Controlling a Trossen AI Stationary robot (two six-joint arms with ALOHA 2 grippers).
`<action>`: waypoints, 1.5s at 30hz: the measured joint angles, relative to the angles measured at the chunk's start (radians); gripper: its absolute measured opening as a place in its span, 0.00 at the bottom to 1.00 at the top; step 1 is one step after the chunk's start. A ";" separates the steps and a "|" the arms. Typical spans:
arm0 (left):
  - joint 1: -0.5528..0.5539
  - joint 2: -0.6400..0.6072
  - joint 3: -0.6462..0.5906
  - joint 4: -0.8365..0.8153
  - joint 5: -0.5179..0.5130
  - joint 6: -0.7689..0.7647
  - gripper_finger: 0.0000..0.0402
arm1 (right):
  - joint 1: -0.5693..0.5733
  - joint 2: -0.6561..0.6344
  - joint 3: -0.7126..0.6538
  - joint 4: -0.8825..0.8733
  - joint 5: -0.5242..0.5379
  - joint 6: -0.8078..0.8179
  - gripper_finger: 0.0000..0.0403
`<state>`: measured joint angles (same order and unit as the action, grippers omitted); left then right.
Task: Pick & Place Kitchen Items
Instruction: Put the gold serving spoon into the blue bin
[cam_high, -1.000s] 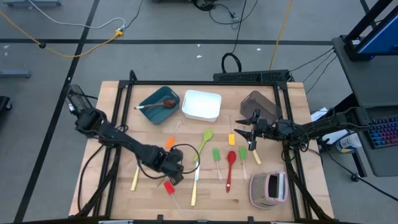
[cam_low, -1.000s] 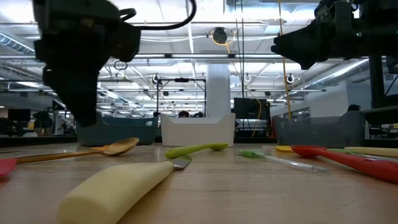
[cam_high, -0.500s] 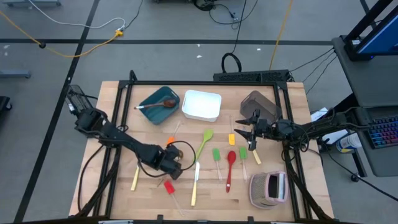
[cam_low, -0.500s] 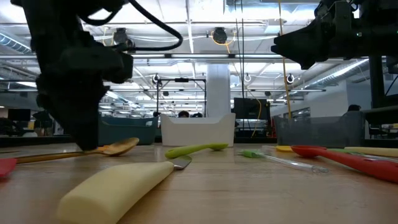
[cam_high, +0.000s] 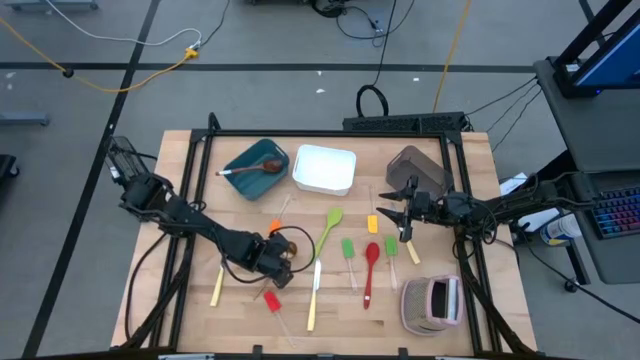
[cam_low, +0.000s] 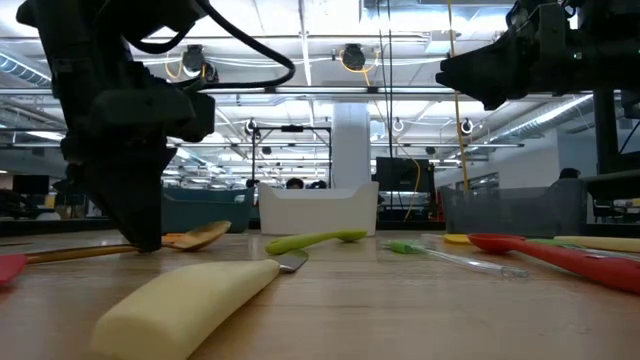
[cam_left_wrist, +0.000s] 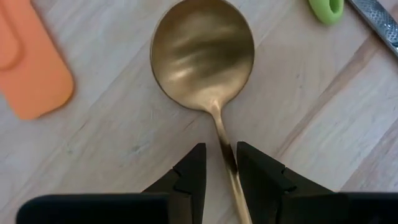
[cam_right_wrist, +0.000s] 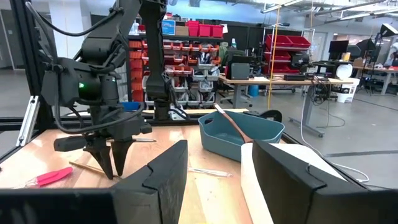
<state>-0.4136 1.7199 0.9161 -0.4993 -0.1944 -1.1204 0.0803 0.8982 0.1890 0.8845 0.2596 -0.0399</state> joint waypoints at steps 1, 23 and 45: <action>0.002 0.000 0.000 -0.007 0.000 -0.012 0.23 | 0.000 0.000 0.000 0.000 0.000 0.000 0.43; 0.056 -0.002 0.002 -0.049 0.046 0.099 0.04 | 0.000 0.000 0.000 -0.008 0.000 -0.032 0.43; 0.241 -0.211 0.152 -0.456 -0.016 0.378 0.01 | 0.000 0.000 0.000 -0.023 0.000 -0.032 0.43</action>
<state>-0.1726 1.5090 1.0684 -0.9554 -0.2101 -0.7428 0.0801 0.8982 0.1890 0.8617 0.2597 -0.0720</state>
